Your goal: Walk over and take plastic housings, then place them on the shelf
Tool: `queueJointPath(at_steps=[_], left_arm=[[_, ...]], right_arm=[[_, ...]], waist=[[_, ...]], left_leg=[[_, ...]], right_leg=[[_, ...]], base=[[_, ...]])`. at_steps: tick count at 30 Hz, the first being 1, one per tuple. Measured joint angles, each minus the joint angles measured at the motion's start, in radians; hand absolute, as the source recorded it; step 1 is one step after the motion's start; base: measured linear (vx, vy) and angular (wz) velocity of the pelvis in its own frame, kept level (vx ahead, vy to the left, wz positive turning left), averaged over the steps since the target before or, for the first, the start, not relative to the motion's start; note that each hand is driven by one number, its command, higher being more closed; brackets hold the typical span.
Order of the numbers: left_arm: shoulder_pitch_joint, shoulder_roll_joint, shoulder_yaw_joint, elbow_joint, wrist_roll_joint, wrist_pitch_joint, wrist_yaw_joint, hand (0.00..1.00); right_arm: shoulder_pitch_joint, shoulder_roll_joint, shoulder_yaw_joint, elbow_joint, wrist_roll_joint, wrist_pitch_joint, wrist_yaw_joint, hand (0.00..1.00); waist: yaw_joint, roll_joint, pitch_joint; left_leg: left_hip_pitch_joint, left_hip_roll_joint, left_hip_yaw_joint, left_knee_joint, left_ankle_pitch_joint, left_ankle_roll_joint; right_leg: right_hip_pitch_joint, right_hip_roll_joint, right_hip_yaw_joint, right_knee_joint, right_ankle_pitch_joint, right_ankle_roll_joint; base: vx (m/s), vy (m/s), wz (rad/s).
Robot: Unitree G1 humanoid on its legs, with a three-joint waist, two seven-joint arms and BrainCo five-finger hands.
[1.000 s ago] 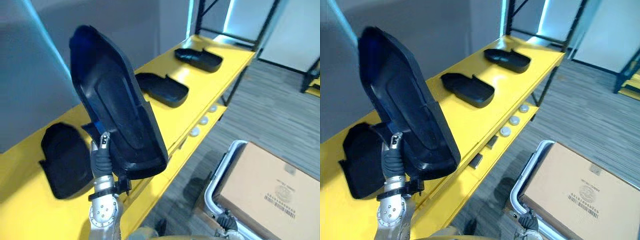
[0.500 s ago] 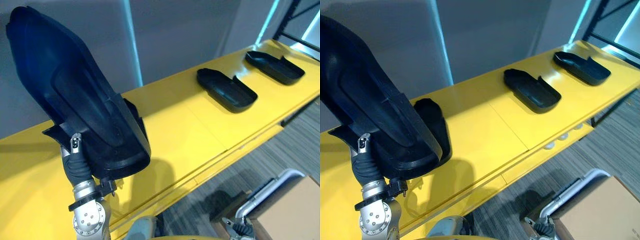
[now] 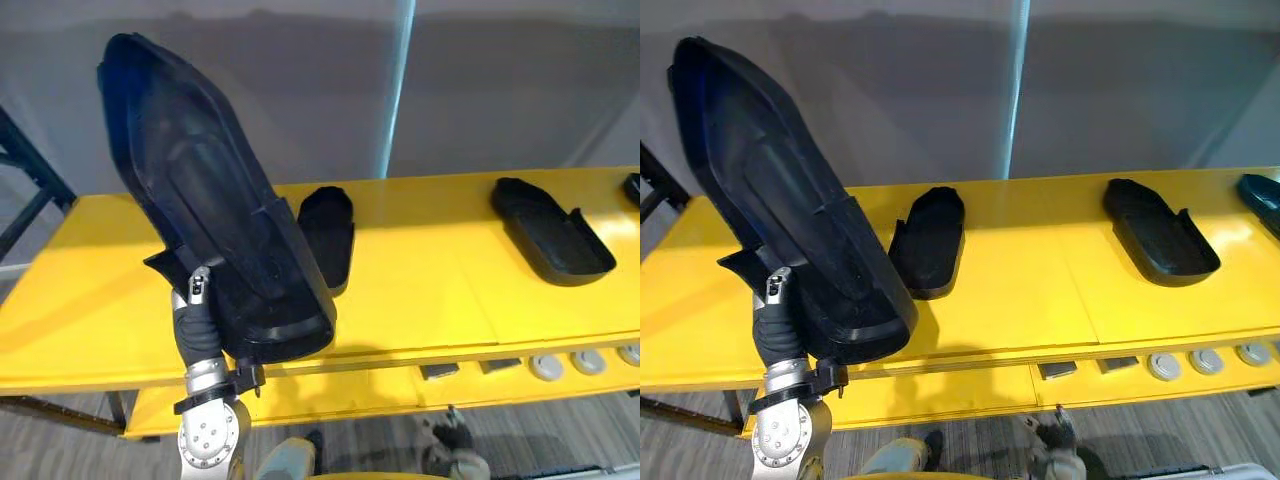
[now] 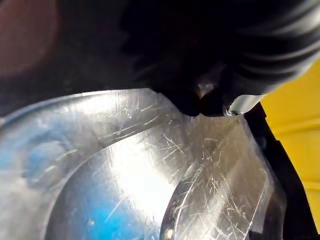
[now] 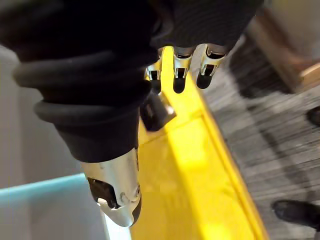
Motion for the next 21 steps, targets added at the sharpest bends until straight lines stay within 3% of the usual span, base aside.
queueJointPath(at_steps=[3, 5, 9, 13, 15, 16, 18, 20, 21], left_arm=[[0.000, 0.000, -0.002, 0.045, -0.003, 0.002, 0.000, 1.00], [0.000, 0.001, -0.009, 0.063, -0.016, 0.006, 0.000, 1.00], [0.000, 0.005, -0.026, 0.066, -0.015, 0.006, 0.001, 1.00], [-0.003, 0.009, -0.042, 0.066, -0.010, 0.006, 0.001, 1.00], [-0.003, 0.009, -0.038, 0.065, -0.010, 0.006, 0.003, 1.00], [-0.003, 0.008, -0.028, 0.065, -0.012, 0.006, 0.006, 1.00], [-0.003, 0.010, -0.017, 0.063, -0.016, 0.007, 0.007, 1.00], [-0.001, 0.005, -0.018, 0.044, -0.018, 0.005, 0.005, 1.00], [-0.002, 0.006, -0.019, 0.037, -0.018, 0.002, 0.006, 1.00]], right_arm=[[0.010, 0.001, -0.009, 0.001, -0.019, 0.001, -0.015, 0.00], [0.014, 0.002, -0.023, 0.000, -0.030, 0.001, -0.024, 0.00], [0.025, 0.003, -0.020, 0.002, -0.038, 0.001, -0.020, 0.00], [0.028, 0.002, -0.017, 0.034, -0.047, 0.000, -0.022, 0.00], [0.024, 0.002, -0.017, 0.034, -0.047, 0.000, -0.022, 0.00], [0.019, 0.002, -0.015, 0.034, -0.048, 0.000, -0.022, 0.00], [0.012, -0.001, -0.015, 0.031, -0.059, 0.000, -0.023, 0.00], [0.009, -0.006, -0.017, 0.029, -0.069, 0.000, -0.023, 0.00], [0.009, -0.006, -0.018, 0.028, -0.072, 0.000, -0.023, 0.00]], waist=[[-0.007, -0.040, -0.011], [-0.007, -0.049, -0.014], [-0.006, -0.048, -0.015], [-0.010, -0.022, 0.002], [-0.006, -0.009, 0.009], [-0.006, -0.005, 0.015], [-0.007, -0.019, 0.028], [-0.009, -0.022, 0.028], [-0.011, -0.023, 0.027]], left_leg=[[0.018, 0.001, 0.016, -0.029, 0.010, 0.007], [0.032, 0.000, 0.023, -0.043, 0.012, 0.008], [0.071, -0.006, 0.012, -0.112, 0.036, 0.001], [0.040, -0.030, -0.096, -0.160, 0.089, -0.013], [0.001, -0.023, -0.081, -0.139, 0.086, -0.010], [-0.021, -0.010, -0.045, -0.125, 0.077, 0.002], [-0.076, 0.049, 0.114, 0.050, 0.028, 0.071], [-0.054, 0.185, 0.225, 0.217, -0.046, 0.075], [-0.039, 0.223, 0.237, 0.227, -0.057, 0.078]], right_leg=[[0.012, -0.001, 0.012, -0.032, 0.014, 0.003], [0.021, -0.003, 0.022, -0.044, 0.021, 0.005], [0.040, -0.006, 0.017, -0.057, 0.025, 0.004], [0.027, -0.008, -0.113, -0.019, 0.000, -0.008], [0.006, -0.012, -0.152, 0.013, -0.011, -0.015], [0.000, -0.019, -0.174, 0.025, -0.013, -0.018], [-0.010, -0.066, -0.194, 0.062, -0.014, -0.020], [-0.004, -0.115, -0.181, 0.105, -0.013, -0.019], [-0.005, -0.127, -0.175, 0.113, -0.012, -0.018]], base=[[0.07, -0.020, -0.14], [0.03, 0.004, -0.14], [-0.02, -0.015, 0.10], [-0.06, -0.054, 0.79], [-0.08, -0.034, 0.73], [-0.10, 0.024, 0.58], [-0.04, 0.124, 0.30], [0.02, 0.225, -0.18], [0.00, 0.369, -0.27]])
